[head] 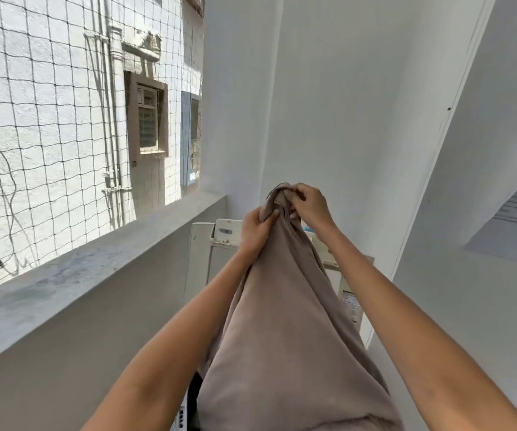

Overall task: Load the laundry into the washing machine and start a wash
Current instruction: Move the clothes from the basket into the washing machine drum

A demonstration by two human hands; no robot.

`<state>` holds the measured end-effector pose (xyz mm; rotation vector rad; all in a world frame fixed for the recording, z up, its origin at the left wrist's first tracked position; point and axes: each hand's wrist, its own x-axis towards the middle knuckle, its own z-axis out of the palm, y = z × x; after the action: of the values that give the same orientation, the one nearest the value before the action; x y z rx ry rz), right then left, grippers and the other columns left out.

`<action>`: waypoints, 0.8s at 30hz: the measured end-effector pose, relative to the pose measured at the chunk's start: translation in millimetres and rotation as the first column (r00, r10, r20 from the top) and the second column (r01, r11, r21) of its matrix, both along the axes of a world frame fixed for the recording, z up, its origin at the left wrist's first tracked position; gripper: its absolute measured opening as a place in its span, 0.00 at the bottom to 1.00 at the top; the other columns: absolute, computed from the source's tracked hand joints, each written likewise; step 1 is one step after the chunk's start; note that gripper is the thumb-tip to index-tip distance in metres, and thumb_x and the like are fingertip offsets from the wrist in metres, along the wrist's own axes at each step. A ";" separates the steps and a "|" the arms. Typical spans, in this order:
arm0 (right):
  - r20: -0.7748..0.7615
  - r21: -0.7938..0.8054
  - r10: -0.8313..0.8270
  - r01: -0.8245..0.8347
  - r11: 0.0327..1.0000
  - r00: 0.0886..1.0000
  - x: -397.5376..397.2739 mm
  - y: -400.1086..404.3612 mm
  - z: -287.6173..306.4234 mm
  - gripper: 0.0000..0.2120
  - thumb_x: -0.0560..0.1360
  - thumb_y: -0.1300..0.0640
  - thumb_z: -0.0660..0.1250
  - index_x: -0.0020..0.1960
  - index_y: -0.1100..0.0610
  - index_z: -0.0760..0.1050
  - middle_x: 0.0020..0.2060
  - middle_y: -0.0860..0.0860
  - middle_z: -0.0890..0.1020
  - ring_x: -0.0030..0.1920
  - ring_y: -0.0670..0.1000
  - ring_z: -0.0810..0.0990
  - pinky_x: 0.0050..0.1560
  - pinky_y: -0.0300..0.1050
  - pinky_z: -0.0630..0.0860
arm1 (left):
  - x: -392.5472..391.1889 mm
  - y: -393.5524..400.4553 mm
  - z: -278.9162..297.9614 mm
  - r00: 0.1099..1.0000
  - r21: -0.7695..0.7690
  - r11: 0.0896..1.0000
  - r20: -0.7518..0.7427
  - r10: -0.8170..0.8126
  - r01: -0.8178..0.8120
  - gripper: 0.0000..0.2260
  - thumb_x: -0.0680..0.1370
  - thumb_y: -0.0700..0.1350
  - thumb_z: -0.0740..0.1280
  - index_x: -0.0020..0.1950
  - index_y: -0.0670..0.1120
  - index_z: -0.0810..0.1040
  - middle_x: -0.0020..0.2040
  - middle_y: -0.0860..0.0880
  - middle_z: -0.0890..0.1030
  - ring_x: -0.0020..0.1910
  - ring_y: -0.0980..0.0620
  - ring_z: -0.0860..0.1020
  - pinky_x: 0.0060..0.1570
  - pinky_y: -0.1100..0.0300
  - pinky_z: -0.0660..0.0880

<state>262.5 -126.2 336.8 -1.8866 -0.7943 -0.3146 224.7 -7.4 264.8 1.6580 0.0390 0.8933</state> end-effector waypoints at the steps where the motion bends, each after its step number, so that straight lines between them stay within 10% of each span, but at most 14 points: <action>1: -0.052 -0.009 0.059 -0.060 0.998 0.997 2.1 -7.8 -11.0 0.09 0.78 0.59 0.64 0.54 0.62 0.78 0.36 0.48 0.79 0.28 0.47 0.77 0.29 0.39 0.75 | 0.4 -0.5 -3.4 0.999 -0.020 0.999 -0.001 0.035 -0.035 0.17 0.77 0.46 0.68 0.29 0.52 0.67 0.26 0.56 0.69 0.29 0.58 0.66 0.35 0.56 0.64; 10: -0.179 -0.495 -0.082 -0.018 0.869 0.980 25.4 -74.4 -122.1 0.11 0.79 0.59 0.60 0.47 0.59 0.82 0.46 0.55 0.83 0.50 0.52 0.80 0.40 0.41 0.66 | -5.9 0.4 3.2 0.997 -0.086 0.994 0.039 0.073 -0.069 0.09 0.74 0.42 0.63 0.34 0.44 0.70 0.33 0.47 0.69 0.36 0.53 0.66 0.38 0.56 0.62; 19: 0.088 0.055 -0.265 0.261 0.964 0.960 14.1 -51.1 23.1 0.11 0.77 0.62 0.57 0.47 0.61 0.77 0.46 0.58 0.82 0.47 0.55 0.78 0.44 0.48 0.69 | -5.8 44.8 -6.2 0.989 -0.067 0.993 -0.120 0.084 -0.092 0.19 0.75 0.53 0.69 0.60 0.46 0.68 0.51 0.50 0.76 0.50 0.53 0.76 0.51 0.60 0.70; 24: 0.180 0.297 -0.244 0.184 0.937 0.953 -9.6 -3.4 139.0 0.11 0.76 0.61 0.55 0.39 0.55 0.73 0.36 0.50 0.76 0.40 0.50 0.72 0.41 0.46 0.67 | -6.7 39.9 -15.2 0.982 0.003 0.997 -0.173 0.076 -0.077 0.21 0.79 0.54 0.63 0.67 0.45 0.65 0.47 0.53 0.74 0.41 0.65 0.72 0.33 0.83 0.66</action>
<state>253.0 -129.6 475.8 -1.6918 -0.6451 -0.7408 218.0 32.4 249.6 1.7366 0.2249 0.8035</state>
